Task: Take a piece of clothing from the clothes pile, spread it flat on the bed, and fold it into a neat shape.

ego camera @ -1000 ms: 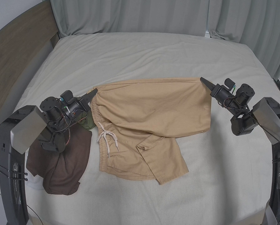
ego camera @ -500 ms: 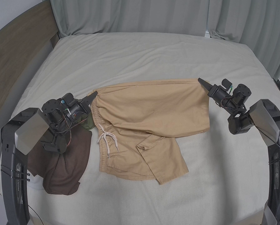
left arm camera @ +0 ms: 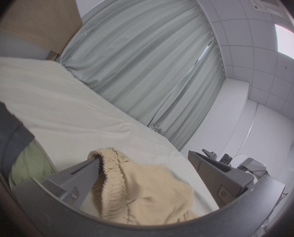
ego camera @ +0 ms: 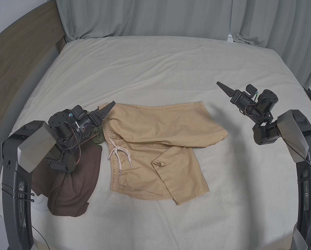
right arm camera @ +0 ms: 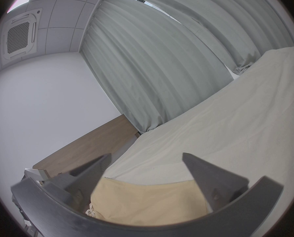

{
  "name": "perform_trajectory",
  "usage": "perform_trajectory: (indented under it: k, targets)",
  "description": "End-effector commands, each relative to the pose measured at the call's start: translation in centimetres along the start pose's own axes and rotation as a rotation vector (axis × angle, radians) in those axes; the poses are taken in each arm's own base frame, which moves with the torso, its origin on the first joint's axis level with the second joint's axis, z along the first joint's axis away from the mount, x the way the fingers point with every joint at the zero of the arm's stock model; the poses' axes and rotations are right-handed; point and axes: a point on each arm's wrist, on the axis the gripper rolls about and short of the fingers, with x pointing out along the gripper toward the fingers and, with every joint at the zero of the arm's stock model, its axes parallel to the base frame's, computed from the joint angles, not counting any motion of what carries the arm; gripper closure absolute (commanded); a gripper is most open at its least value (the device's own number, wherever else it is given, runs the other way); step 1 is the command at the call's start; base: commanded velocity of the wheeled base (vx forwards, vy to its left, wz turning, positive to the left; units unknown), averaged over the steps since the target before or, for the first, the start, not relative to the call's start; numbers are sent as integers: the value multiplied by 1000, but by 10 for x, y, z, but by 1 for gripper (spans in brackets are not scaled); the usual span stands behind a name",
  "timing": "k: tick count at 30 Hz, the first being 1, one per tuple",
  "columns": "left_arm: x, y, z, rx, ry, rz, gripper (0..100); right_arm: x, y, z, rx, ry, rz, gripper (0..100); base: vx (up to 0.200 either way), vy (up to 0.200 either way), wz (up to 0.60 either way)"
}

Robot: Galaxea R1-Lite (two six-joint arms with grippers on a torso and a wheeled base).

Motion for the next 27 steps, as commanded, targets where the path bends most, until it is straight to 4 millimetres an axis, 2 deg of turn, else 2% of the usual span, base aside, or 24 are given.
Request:
perform_trajectory:
  k: [1, 3, 7, 10, 11, 14, 17, 21, 27]
  targets:
    - [0, -6, -9, -26, 26, 1, 0, -2, 3, 7, -8, -5, -1, 0, 0, 0, 0]
    - [-4, -8, -20, -53, 63, 18, 0, -7, 8, 6, -19, 16, -14, 0, 0, 0, 0]
    - [-10, -10, -24, -64, 78, 35, 0, -16, 23, 4, -20, 38, -17, 0, 0, 0, 0]
    - [-15, -14, -14, -62, 75, 46, 0, -20, 41, 3, -11, 54, -4, 0, 0, 0, 0]
    - [-15, -14, -14, -62, 75, 46, 0, -20, 41, 3, -11, 54, -4, 0, 0, 0, 0]
    - [-25, -22, 1, -57, 67, 59, 0, -27, 63, 1, -19, 82, 11, 0, 0, 0, 0]
    - [-30, -27, 8, -55, 64, 62, 0, -31, 73, -3, -25, 94, 19, 0, 0, 0, 0]
    - [-47, -37, 15, -52, 84, 91, 0, -41, 98, -21, -19, 150, 41, 0, 0, 0, 0]
    - [-75, -55, 8, -41, 181, 103, 0, -56, 125, -49, -30, 249, 63, 0, 0, 0, 0]
